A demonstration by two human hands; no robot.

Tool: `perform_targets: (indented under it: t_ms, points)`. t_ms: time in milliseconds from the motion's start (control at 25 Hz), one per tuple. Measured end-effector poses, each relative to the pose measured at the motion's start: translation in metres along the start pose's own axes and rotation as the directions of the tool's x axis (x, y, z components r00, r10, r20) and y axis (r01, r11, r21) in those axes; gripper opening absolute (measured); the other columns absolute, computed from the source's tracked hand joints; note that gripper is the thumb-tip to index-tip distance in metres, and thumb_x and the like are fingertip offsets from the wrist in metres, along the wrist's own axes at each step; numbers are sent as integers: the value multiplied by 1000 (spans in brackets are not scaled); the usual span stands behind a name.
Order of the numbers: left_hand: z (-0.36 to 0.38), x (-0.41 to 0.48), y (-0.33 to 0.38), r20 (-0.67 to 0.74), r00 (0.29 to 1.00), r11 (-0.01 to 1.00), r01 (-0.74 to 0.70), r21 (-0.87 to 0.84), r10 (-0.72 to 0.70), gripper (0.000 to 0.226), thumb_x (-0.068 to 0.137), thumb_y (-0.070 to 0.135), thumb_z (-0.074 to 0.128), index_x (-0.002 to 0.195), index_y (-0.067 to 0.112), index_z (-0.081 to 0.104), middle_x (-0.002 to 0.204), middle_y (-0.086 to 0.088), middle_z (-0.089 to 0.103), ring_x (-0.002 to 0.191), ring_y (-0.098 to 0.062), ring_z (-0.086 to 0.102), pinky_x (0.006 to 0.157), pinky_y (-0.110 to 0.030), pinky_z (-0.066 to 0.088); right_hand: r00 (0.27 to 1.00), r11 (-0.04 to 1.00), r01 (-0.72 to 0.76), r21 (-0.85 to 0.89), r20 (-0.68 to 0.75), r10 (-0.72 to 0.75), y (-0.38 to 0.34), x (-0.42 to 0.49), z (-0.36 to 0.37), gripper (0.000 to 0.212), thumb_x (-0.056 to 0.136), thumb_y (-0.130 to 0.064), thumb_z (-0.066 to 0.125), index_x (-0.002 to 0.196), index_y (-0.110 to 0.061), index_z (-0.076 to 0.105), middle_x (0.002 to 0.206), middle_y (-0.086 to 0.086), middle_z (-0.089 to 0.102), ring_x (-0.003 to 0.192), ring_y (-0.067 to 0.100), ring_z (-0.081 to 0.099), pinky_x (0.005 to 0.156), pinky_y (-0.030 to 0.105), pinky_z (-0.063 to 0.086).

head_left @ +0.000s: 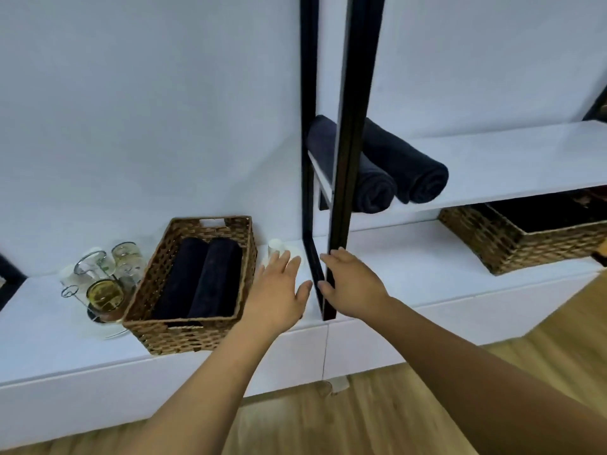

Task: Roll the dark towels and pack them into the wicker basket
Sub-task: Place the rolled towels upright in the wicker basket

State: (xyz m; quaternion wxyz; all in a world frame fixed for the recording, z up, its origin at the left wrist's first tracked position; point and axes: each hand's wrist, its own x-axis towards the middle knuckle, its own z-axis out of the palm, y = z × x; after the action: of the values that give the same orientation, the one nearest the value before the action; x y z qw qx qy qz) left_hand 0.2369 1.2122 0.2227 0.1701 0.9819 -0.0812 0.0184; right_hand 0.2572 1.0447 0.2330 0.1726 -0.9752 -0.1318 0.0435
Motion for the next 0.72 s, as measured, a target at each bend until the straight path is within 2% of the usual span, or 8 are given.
perform_targets:
  t_ms: [120,280,480,600,720]
  points:
    - [-2,27,77,-67,998,999,16,-42,-19,58,101,37,47,152,14,33,161,-9,26,147,-24,25,115,-36,30,994,995,-35,98,-102,46,69,-12,-45,60,100,-36,52,155,-22,32,163,2,28,152,17,19,119,34,26]
    - [-13,60,183,-211,975,997,-73,12,74,52,99,33,51,147,13,42,153,-4,39,141,-22,33,111,-34,34,955,978,-40,205,-281,98,152,-14,-113,52,97,-34,57,147,-22,45,152,-1,45,138,19,42,110,38,41]
    - [-29,106,245,-262,959,994,-98,51,108,38,100,26,48,133,7,50,135,-5,51,126,-22,45,94,-32,43,934,966,28,256,-352,67,191,11,-171,47,96,-29,57,141,-19,51,138,3,56,123,23,55,99,38,49]
    - [-38,156,266,-237,971,996,15,-87,-35,38,102,25,45,133,3,47,135,-11,50,124,-26,47,90,-34,42,933,951,46,305,-353,68,206,37,-190,45,95,-30,57,139,-20,53,136,2,58,120,22,56,95,34,48]
    - [-31,213,272,-109,975,970,176,-166,-195,40,104,31,41,130,1,43,131,-15,48,114,-30,53,81,-35,43,935,927,33,373,-339,103,221,68,-196,43,98,-33,54,138,-19,54,138,3,59,124,21,55,98,31,43]
